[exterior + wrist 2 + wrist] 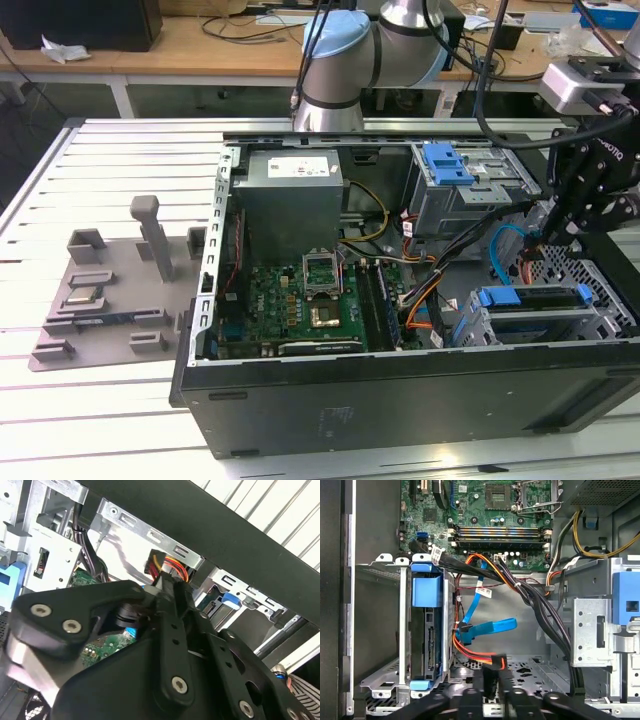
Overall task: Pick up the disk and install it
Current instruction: 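Insert the first disk wire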
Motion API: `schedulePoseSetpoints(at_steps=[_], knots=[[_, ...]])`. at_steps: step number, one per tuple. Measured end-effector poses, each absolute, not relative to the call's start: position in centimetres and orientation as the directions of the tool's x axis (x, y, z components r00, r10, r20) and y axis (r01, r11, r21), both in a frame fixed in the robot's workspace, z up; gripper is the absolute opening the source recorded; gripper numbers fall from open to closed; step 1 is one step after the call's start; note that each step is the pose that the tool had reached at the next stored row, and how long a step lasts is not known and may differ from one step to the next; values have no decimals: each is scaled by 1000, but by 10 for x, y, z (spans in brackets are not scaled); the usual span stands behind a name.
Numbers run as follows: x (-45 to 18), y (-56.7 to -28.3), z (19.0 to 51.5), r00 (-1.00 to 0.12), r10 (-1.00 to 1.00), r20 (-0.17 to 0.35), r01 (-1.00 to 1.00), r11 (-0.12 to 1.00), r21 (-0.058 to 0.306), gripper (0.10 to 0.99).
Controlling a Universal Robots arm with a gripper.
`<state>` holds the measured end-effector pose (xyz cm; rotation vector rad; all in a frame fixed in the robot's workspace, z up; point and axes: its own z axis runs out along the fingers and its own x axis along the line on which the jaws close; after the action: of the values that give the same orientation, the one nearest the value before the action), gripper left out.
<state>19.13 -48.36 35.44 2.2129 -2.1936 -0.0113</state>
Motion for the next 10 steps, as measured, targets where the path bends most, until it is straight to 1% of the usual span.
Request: schedulePoseSetpoints(at_steps=[1,2,8,10], knots=[[191,-484,354,9,-1000,13,-1000,-9,23,216],[191,-484,354,9,-1000,13,-1000,-9,23,169],[188,-484,354,9,-1000,14,-1000,-9,23,169],[184,-492,354,9,-1000,20,-1000,-8,23,169]])
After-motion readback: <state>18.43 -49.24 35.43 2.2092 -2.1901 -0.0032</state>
